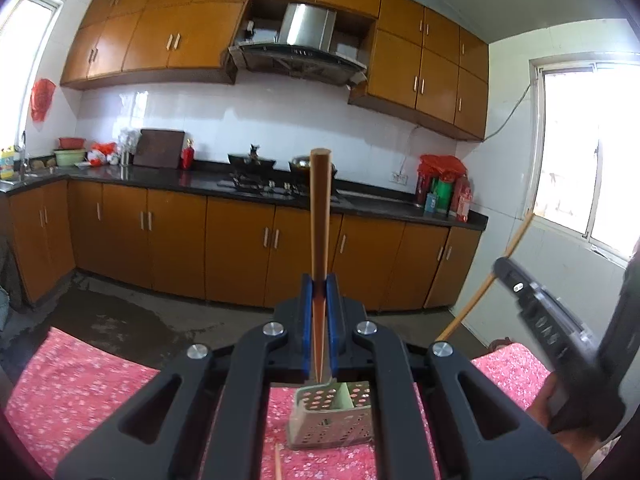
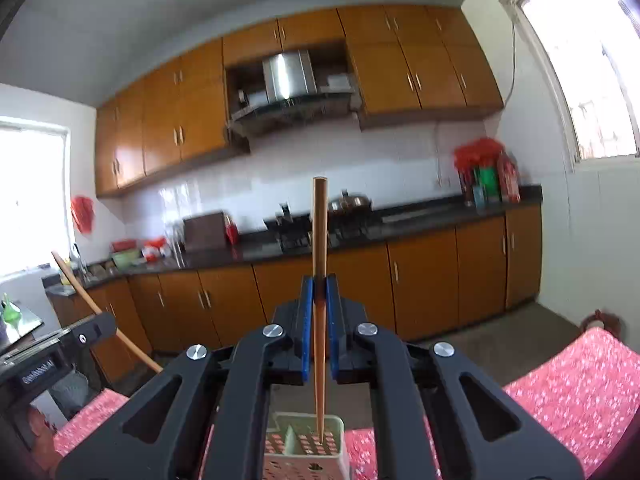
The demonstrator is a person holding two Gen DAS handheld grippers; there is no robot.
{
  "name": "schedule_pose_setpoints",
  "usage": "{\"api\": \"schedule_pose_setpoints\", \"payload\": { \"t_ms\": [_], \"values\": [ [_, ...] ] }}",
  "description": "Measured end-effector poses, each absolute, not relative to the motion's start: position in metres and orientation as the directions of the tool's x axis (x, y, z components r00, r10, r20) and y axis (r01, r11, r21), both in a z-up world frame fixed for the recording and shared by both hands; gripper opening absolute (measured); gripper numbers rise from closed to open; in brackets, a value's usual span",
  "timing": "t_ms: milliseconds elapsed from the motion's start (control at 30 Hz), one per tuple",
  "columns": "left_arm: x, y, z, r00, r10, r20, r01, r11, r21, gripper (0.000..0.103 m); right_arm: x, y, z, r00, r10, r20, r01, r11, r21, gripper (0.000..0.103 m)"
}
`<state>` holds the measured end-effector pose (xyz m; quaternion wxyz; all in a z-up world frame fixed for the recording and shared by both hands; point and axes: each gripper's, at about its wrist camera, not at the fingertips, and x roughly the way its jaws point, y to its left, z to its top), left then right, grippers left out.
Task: Organize utensils
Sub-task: 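Lift the right gripper's chopstick into the metal holder and release while the left gripper does likewise, then lower the right gripper onto another chopstick and close while the left gripper grasps one too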
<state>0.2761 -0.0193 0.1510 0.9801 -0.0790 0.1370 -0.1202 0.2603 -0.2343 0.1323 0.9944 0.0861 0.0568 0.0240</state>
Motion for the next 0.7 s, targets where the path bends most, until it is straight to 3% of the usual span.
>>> {"api": "schedule_pose_setpoints", "payload": {
  "t_ms": [367,467,500,700],
  "values": [
    [0.306,-0.023,0.098,0.879,-0.275,-0.389,0.209,0.956,-0.205,0.011,0.259,-0.233,0.107,0.972,0.078,-0.222,-0.038,0.983,0.177,0.008],
    [0.302,-0.017,0.104,0.884,-0.274,-0.379,0.205,0.955,-0.213,0.024,0.255,-0.232,0.112,0.971,0.075,-0.225,-0.034,0.983,0.179,0.024],
    [0.299,-0.015,0.106,0.888,-0.270,-0.372,0.203,0.956,-0.211,0.028,0.252,-0.233,0.115,0.973,0.071,-0.219,-0.031,0.983,0.181,0.035],
    [0.269,0.002,0.128,0.912,-0.249,-0.326,0.182,0.958,-0.221,0.035,0.217,-0.243,0.138,0.983,0.054,-0.176,-0.023,0.985,0.169,0.036]
  ]
}}
